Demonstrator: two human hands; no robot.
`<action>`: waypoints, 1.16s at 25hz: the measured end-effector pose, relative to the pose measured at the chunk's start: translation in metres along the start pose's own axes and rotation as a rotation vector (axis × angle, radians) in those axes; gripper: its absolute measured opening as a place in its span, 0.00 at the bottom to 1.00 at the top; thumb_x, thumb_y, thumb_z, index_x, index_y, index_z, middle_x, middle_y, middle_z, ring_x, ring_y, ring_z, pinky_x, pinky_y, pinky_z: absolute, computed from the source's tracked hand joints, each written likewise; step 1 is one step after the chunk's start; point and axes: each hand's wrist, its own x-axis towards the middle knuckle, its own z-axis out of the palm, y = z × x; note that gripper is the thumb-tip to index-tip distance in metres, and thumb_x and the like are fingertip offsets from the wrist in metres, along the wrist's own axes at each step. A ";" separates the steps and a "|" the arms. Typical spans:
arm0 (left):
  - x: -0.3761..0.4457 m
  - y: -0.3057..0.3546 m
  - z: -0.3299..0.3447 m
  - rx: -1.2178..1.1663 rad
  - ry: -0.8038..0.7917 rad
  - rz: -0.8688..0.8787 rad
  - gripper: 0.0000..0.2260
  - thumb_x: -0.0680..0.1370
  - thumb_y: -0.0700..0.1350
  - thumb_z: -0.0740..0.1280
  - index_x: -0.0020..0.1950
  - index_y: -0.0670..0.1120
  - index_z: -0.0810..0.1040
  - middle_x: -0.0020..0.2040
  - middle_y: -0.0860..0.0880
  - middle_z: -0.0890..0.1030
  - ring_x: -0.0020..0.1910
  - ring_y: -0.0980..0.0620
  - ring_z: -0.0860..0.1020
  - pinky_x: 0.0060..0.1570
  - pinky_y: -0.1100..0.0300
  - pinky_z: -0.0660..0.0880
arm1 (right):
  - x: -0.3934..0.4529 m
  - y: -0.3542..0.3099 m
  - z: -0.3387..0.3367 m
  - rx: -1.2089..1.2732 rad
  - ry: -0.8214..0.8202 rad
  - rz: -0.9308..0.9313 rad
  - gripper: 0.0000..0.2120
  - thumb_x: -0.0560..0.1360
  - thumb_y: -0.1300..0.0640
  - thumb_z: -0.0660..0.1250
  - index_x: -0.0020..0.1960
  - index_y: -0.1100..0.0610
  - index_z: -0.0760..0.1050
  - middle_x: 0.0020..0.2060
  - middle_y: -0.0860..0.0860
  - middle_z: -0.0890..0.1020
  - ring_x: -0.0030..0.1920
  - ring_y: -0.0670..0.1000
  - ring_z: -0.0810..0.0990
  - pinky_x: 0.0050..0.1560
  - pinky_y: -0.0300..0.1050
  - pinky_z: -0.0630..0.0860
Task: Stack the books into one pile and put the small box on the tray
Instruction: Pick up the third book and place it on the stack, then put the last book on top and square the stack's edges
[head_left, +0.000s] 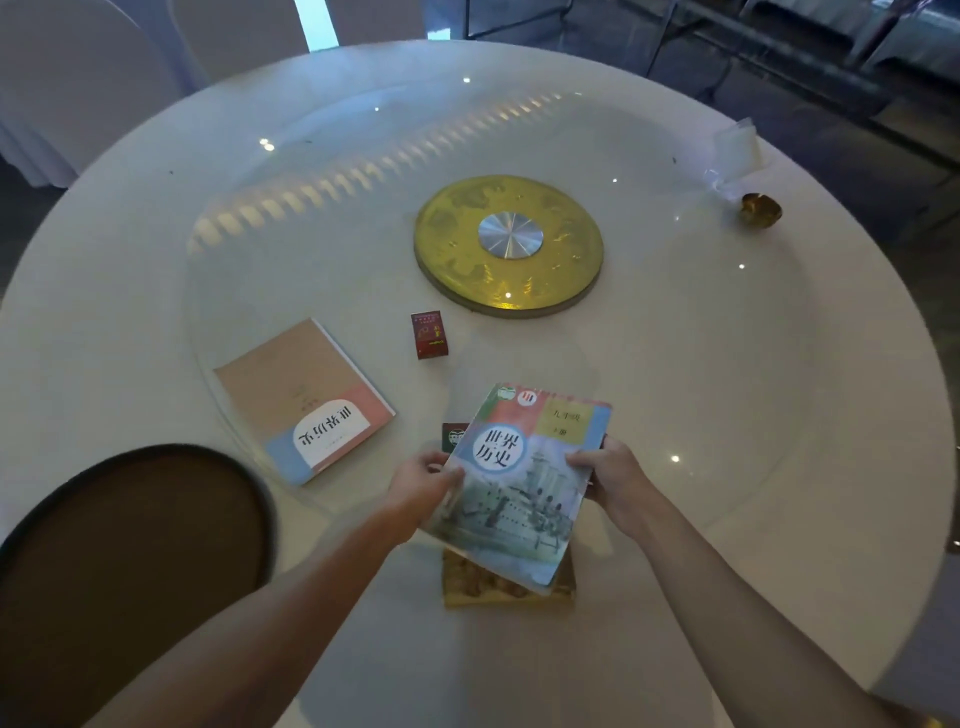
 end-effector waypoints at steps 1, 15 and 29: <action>-0.003 -0.007 0.002 -0.012 0.016 -0.008 0.10 0.77 0.47 0.70 0.57 0.46 0.80 0.52 0.44 0.83 0.47 0.45 0.83 0.37 0.53 0.81 | 0.000 0.007 0.002 -0.031 0.020 0.007 0.18 0.77 0.68 0.64 0.65 0.63 0.78 0.57 0.62 0.85 0.51 0.62 0.85 0.46 0.54 0.83; -0.005 -0.062 0.021 0.369 0.115 0.063 0.04 0.75 0.46 0.72 0.47 0.48 0.79 0.43 0.47 0.83 0.38 0.54 0.81 0.31 0.62 0.75 | 0.001 0.053 0.012 -0.577 0.070 -0.122 0.12 0.78 0.64 0.64 0.59 0.60 0.79 0.55 0.65 0.83 0.48 0.65 0.82 0.43 0.49 0.73; 0.035 -0.043 -0.082 0.172 0.289 0.144 0.17 0.74 0.50 0.74 0.59 0.46 0.78 0.52 0.47 0.81 0.49 0.50 0.80 0.43 0.59 0.75 | 0.040 -0.001 0.119 -1.106 0.156 -0.282 0.29 0.77 0.50 0.67 0.75 0.60 0.68 0.68 0.60 0.73 0.69 0.61 0.72 0.69 0.55 0.72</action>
